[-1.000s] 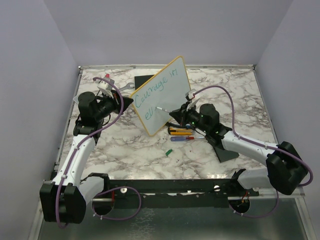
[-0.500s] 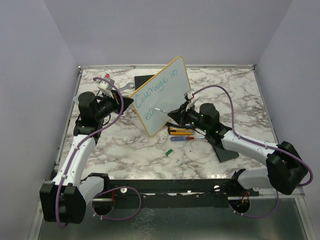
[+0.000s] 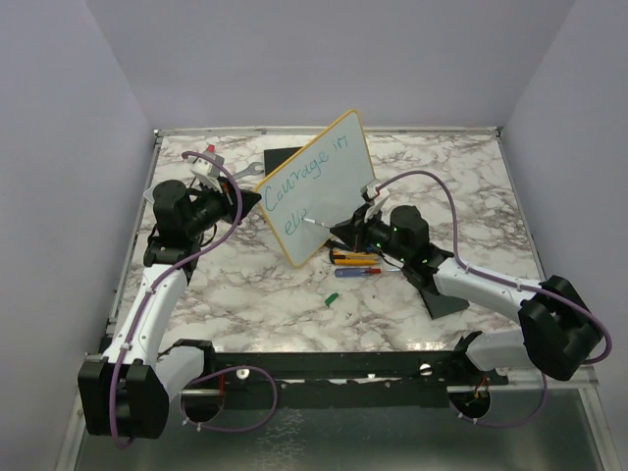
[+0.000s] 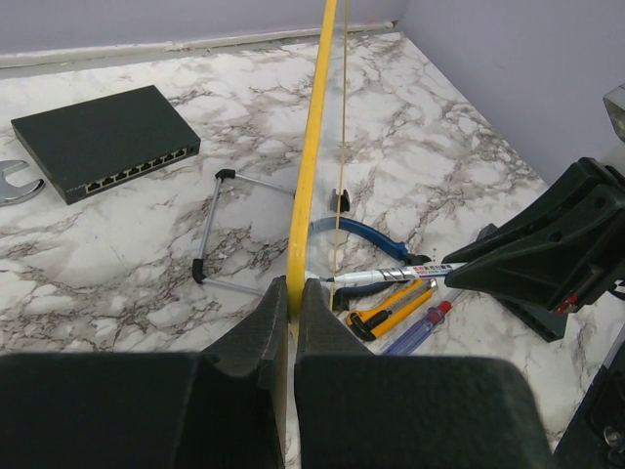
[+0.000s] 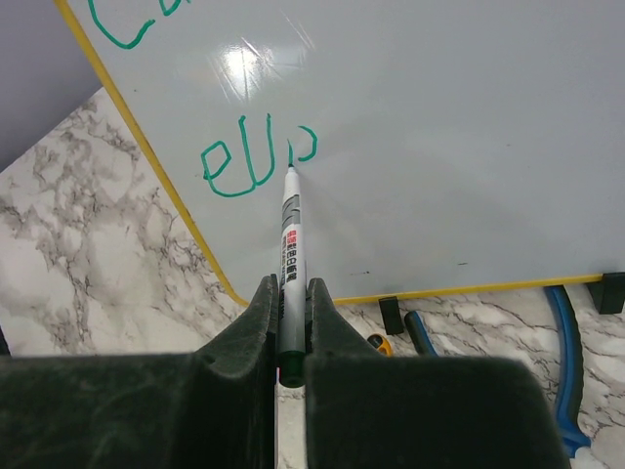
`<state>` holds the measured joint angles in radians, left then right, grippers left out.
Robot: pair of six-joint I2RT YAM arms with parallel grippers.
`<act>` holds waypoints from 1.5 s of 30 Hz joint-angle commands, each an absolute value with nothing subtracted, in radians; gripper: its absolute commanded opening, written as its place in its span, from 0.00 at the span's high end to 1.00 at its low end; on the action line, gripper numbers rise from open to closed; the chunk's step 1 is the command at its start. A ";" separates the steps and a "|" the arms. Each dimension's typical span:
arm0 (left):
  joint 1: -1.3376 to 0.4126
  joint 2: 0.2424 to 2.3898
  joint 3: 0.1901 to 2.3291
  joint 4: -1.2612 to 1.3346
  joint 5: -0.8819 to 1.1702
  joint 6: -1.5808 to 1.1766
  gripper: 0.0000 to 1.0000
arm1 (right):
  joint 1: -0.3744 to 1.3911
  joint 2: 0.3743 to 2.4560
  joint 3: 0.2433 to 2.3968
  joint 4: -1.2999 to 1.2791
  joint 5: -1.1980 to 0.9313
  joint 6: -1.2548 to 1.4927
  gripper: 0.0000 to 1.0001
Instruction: Write a sentence on the whiteboard
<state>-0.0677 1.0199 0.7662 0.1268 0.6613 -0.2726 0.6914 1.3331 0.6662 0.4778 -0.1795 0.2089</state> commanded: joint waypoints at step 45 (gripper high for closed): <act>-0.073 1.009 0.762 0.145 0.670 -0.262 1.00 | 0.689 1.328 0.736 0.507 -0.116 0.197 0.99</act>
<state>-0.0723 1.0203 0.7662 0.1329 0.6586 -0.2729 0.6914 1.3071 0.7006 0.4786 -0.0898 0.2092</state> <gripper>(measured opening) 0.020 0.064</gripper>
